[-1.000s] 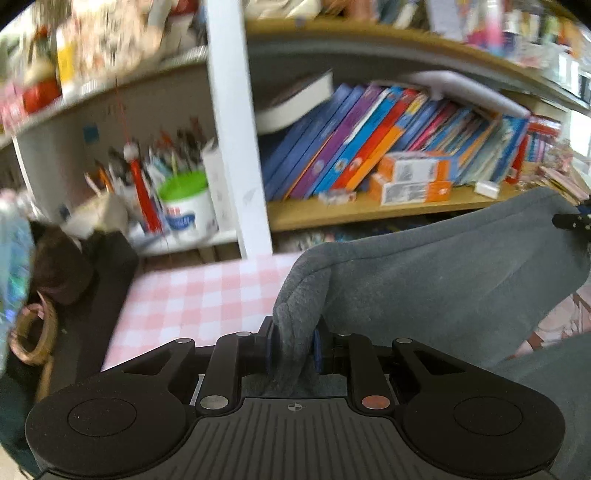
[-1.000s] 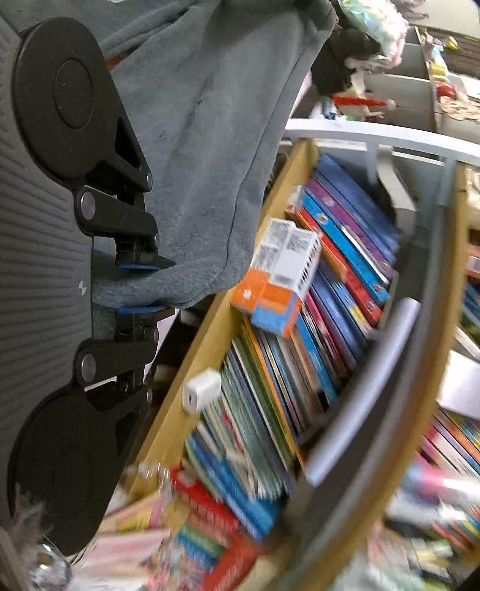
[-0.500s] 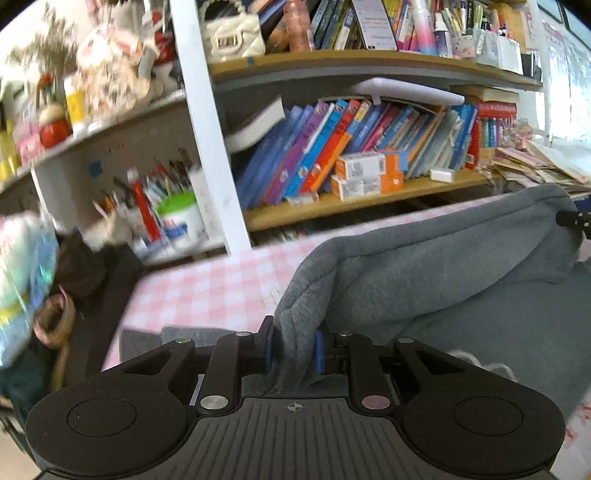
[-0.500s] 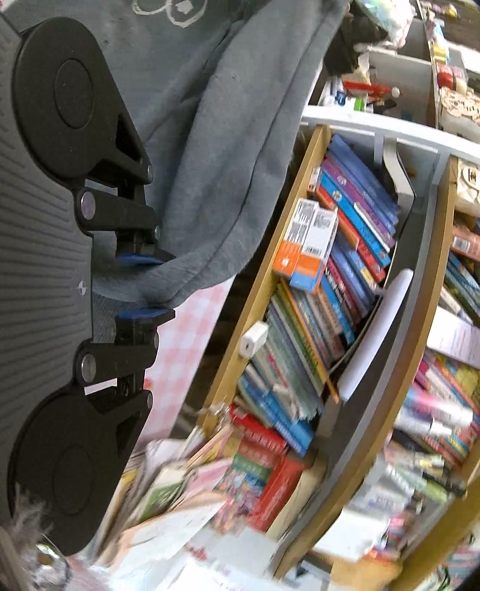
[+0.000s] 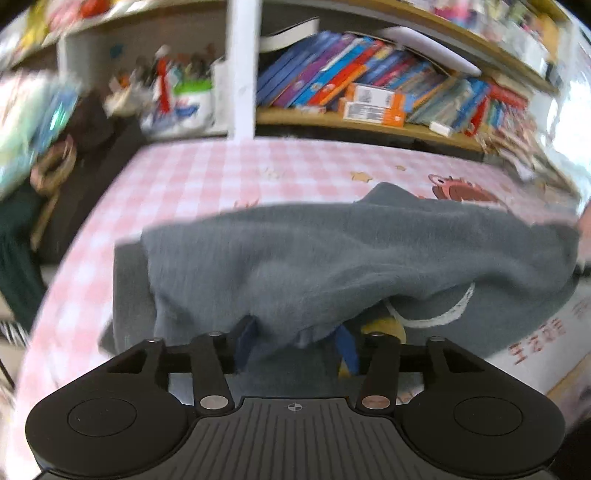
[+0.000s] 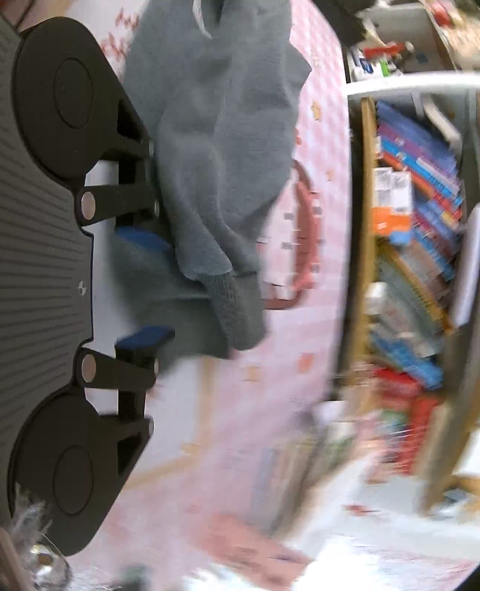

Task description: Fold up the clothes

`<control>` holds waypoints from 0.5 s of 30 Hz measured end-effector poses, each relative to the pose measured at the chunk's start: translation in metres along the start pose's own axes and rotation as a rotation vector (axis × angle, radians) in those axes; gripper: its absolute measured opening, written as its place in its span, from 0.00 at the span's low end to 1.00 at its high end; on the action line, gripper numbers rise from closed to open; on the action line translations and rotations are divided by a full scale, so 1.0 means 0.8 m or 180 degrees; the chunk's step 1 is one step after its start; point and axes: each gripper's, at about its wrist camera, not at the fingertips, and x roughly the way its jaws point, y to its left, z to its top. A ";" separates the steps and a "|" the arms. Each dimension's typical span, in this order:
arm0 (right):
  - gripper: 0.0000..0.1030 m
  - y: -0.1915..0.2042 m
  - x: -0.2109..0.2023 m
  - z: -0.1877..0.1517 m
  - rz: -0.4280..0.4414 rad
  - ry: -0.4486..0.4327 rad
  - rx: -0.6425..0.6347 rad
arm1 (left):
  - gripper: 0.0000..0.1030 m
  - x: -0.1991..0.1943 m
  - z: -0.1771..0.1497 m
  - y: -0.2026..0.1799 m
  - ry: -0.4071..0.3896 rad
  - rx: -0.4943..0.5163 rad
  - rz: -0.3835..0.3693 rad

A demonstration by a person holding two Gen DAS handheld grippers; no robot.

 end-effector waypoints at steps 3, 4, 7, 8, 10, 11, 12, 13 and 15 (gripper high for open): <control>0.56 -0.006 -0.009 -0.011 0.0231 0.0233 0.0346 | 0.50 -0.005 -0.006 0.024 0.0051 -0.0507 -0.0130; 0.58 -0.010 -0.011 -0.010 0.0340 0.0278 0.0519 | 0.50 -0.006 -0.009 0.032 0.0057 -0.0684 -0.0179; 0.62 -0.023 -0.017 -0.008 0.0706 0.0288 0.1179 | 0.50 -0.008 -0.016 0.049 0.0064 -0.1136 -0.0308; 0.62 -0.028 -0.016 -0.005 0.0777 0.0258 0.1418 | 0.50 -0.009 -0.018 0.053 0.0060 -0.1250 -0.0335; 0.62 -0.039 -0.010 0.000 0.0800 0.0215 0.1835 | 0.50 -0.008 -0.020 0.059 0.0058 -0.1410 -0.0387; 0.62 -0.046 -0.004 0.002 0.0776 0.0189 0.2048 | 0.50 -0.009 -0.021 0.061 0.0049 -0.1466 -0.0400; 0.61 -0.052 0.003 0.004 0.0742 0.0171 0.2242 | 0.50 -0.009 -0.022 0.062 0.0042 -0.1502 -0.0409; 0.58 -0.059 0.010 0.006 0.0702 0.0154 0.2439 | 0.50 -0.009 -0.022 0.062 0.0037 -0.1518 -0.0412; 0.49 -0.068 0.028 0.012 0.0618 0.0159 0.2755 | 0.50 -0.011 -0.024 0.065 0.0026 -0.1572 -0.0421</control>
